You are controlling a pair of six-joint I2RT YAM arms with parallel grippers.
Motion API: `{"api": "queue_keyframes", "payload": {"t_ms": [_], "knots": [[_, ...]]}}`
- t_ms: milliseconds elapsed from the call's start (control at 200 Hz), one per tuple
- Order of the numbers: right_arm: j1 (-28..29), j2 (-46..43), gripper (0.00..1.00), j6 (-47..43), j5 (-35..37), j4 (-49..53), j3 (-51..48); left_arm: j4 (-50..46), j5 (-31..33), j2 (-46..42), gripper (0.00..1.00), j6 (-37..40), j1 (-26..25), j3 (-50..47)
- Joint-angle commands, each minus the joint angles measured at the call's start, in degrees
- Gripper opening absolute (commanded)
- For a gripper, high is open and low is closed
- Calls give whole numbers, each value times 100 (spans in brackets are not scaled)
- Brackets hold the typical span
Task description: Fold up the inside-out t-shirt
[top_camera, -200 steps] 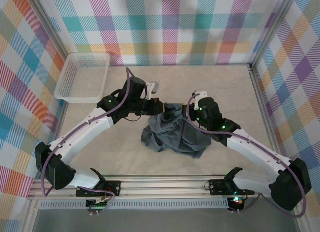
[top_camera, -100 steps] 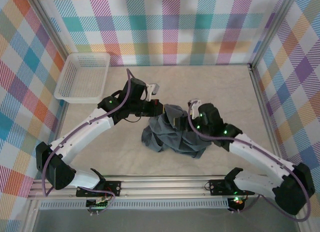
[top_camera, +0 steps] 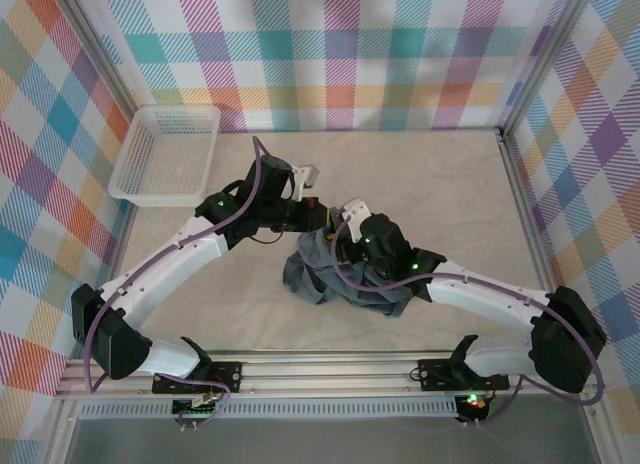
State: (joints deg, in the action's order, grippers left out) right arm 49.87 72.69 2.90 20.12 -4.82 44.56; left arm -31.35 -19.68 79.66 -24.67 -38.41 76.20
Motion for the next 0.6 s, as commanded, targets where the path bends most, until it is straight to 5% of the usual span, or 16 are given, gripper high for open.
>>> {"api": "queue_keyframes", "payload": {"t_ms": [0, 250, 595], "knots": [[23, 124, 73, -297, 567, -77, 419, 52, -71, -68, 0, -23, 55, 9], [-450, -358, 49, 833, 767, 1234, 256, -55, 26, -71, 0, 50, 70, 36], [-1801, -523, 48, 1712, -472, 2477, -260, 19, -81, -54, 0, 72, 80, 96]]}}
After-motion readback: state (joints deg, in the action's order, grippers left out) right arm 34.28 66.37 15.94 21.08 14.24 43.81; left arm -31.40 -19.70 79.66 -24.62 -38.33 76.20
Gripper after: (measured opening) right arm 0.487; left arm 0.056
